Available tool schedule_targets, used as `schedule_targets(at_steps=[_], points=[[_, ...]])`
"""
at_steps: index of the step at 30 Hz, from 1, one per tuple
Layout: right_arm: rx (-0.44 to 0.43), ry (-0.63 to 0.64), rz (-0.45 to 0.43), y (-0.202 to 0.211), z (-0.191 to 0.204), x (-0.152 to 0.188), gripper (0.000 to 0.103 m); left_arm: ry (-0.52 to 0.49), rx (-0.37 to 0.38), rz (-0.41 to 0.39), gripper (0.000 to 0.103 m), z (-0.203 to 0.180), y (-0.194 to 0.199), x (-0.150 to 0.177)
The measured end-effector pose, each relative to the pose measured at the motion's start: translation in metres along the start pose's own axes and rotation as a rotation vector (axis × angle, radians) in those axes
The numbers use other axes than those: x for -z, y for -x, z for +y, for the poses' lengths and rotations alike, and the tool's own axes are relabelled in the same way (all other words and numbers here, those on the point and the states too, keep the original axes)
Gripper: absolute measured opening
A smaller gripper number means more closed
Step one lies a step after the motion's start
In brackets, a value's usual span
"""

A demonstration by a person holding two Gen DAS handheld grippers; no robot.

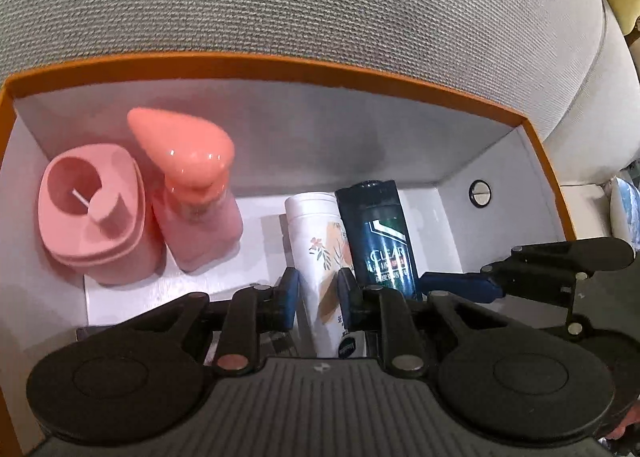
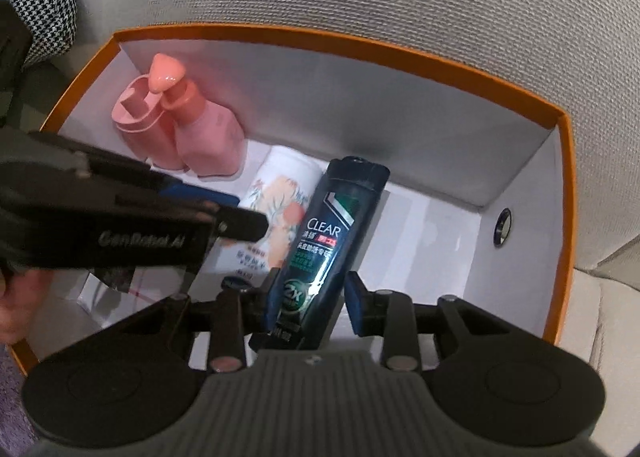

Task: Organize rigid objects
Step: 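Lower the lotion bottle into the box with the left gripper while the right lowers the shampoo bottle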

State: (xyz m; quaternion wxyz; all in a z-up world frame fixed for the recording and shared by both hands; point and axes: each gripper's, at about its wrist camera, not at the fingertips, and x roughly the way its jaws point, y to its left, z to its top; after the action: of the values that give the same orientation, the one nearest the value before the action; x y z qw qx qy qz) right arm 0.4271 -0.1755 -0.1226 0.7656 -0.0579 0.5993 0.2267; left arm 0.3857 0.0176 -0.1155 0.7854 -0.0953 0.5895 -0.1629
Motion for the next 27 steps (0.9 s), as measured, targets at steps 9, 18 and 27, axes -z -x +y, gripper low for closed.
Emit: schedule_targets(at_steps=[9, 18, 27], points=[[-0.055, 0.010, -0.030, 0.004, -0.001, -0.003, 0.023, -0.154, -0.074, 0.016, 0.025, -0.014, 0.036, 0.008], [0.021, 0.093, -0.025, 0.019, 0.014, 0.016, 0.025, -0.360, -0.119, 0.056, 0.024, -0.029, 0.059, 0.034], [-0.022, 0.078, -0.025, 0.024, 0.017, 0.022, 0.031, -0.491, -0.227, 0.157, 0.024, -0.038, 0.045, 0.044]])
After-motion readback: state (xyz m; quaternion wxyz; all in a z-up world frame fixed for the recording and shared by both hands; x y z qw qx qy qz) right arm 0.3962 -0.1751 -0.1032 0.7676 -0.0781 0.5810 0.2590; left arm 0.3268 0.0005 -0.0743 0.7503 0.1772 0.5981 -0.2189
